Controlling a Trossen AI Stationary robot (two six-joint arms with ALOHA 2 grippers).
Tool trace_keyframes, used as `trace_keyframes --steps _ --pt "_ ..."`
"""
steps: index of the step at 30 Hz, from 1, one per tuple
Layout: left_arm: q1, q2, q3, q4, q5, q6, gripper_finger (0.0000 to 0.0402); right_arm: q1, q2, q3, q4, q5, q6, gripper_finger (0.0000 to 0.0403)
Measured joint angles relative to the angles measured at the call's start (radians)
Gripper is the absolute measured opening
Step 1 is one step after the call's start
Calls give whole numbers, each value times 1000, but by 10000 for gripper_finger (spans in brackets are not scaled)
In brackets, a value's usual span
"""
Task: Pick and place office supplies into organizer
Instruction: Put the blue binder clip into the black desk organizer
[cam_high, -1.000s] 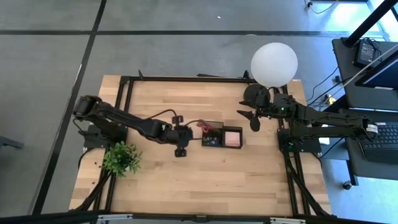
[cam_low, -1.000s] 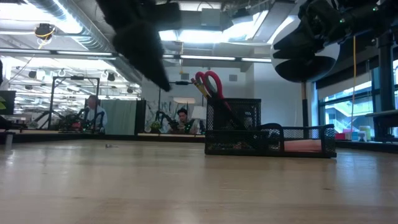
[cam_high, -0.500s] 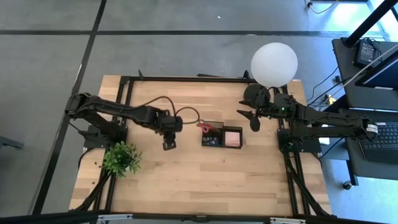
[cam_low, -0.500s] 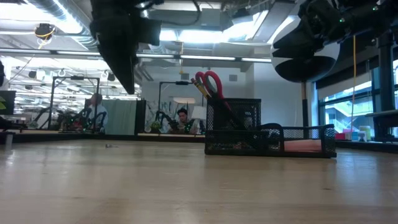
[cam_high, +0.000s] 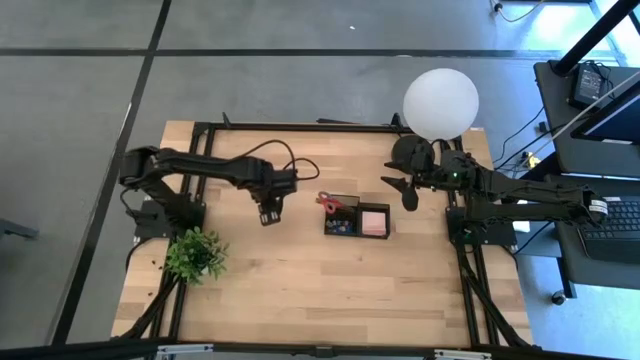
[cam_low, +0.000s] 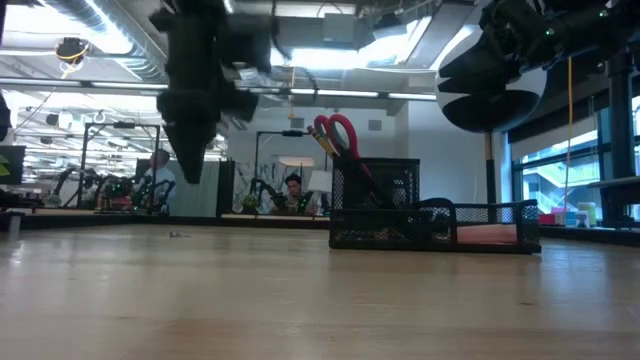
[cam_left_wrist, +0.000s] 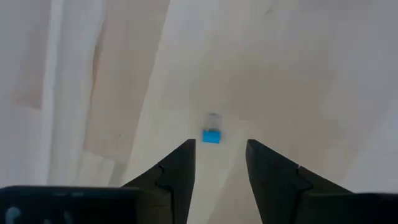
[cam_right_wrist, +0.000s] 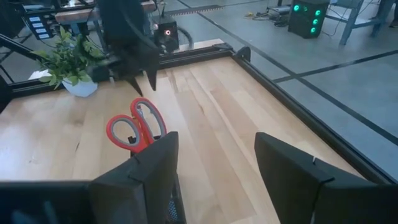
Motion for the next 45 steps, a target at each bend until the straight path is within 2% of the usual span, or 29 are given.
trace_keyframes --steps 3,8,14,21,45 --pt "28 63 0 -4 15 -6 137 0 0 0 4 0 19 217" --pt "44 159 0 -3 4 94 137 0 0 0 4 0 76 217" --pt "45 228 0 -2 -24 115 137 0 0 0 4 0 121 217" --pt "45 238 0 20 18 116 137 0 0 0 5 0 138 217" --pt "45 234 0 15 22 134 137 0 0 0 12 0 157 217"
